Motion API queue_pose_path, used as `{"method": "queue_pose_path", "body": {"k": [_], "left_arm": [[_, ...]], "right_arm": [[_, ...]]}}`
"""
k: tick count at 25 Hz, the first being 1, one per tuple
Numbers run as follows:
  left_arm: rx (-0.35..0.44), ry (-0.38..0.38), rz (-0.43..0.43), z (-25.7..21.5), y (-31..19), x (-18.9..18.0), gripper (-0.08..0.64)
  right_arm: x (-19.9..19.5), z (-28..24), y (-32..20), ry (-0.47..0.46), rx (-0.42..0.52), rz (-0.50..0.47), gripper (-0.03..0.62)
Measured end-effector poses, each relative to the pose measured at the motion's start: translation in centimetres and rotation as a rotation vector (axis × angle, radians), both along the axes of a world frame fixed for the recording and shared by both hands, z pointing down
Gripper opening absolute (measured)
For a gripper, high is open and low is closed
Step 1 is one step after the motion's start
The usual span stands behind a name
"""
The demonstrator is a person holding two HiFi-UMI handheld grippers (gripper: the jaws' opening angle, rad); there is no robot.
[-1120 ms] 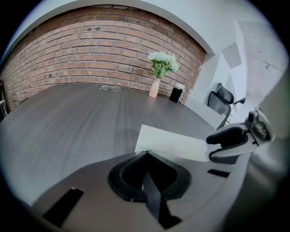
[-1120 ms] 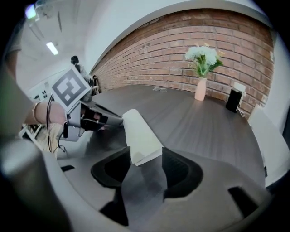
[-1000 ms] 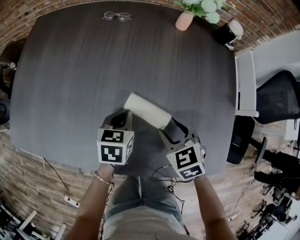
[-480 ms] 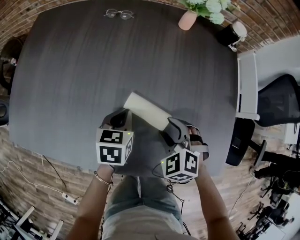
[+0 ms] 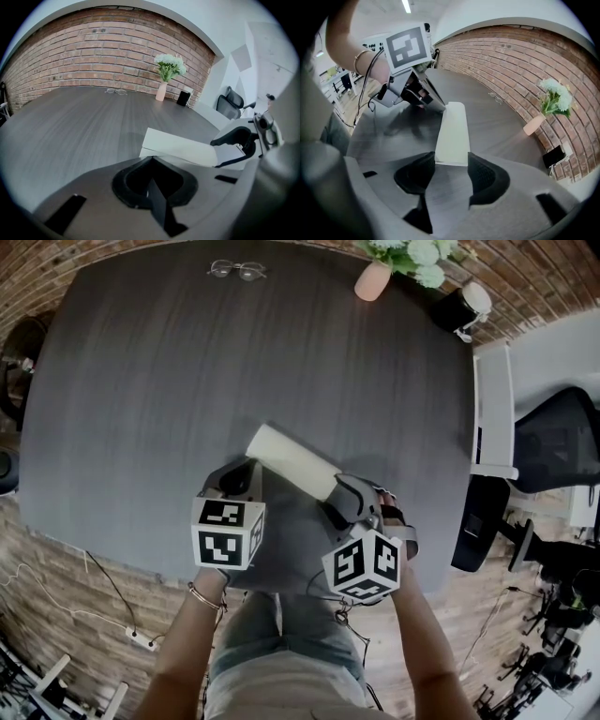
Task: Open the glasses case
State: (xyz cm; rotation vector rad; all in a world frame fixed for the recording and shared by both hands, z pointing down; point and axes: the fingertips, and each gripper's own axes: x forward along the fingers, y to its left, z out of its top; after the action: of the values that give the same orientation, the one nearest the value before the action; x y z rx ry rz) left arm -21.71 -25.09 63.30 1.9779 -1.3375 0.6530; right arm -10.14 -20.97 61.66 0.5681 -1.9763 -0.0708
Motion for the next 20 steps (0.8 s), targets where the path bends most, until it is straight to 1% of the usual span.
{"method": "queue_pose_path", "body": {"k": [5, 9, 15, 20], "left_arm": [[-0.003, -0.001, 0.004, -0.1, 0.1, 0.1, -0.005], [-0.007, -0.002, 0.005, -0.1, 0.1, 0.1, -0.005], [-0.016, 0.000, 0.005, -0.1, 0.1, 0.0, -0.005], [-0.020, -0.006, 0.011, -0.1, 0.1, 0.1, -0.005]], "right_arm": [[0.3, -0.6, -0.1, -0.040, -0.049, 0.044, 0.211], [0.5, -1.3, -0.5, -0.081, -0.082, 0.083, 0.188], [0.9, -2.5, -1.3, -0.098, -0.058, 0.106, 0.173], [1.4, -3.1, -2.4, -0.102, -0.026, 0.136, 0.143]]}}
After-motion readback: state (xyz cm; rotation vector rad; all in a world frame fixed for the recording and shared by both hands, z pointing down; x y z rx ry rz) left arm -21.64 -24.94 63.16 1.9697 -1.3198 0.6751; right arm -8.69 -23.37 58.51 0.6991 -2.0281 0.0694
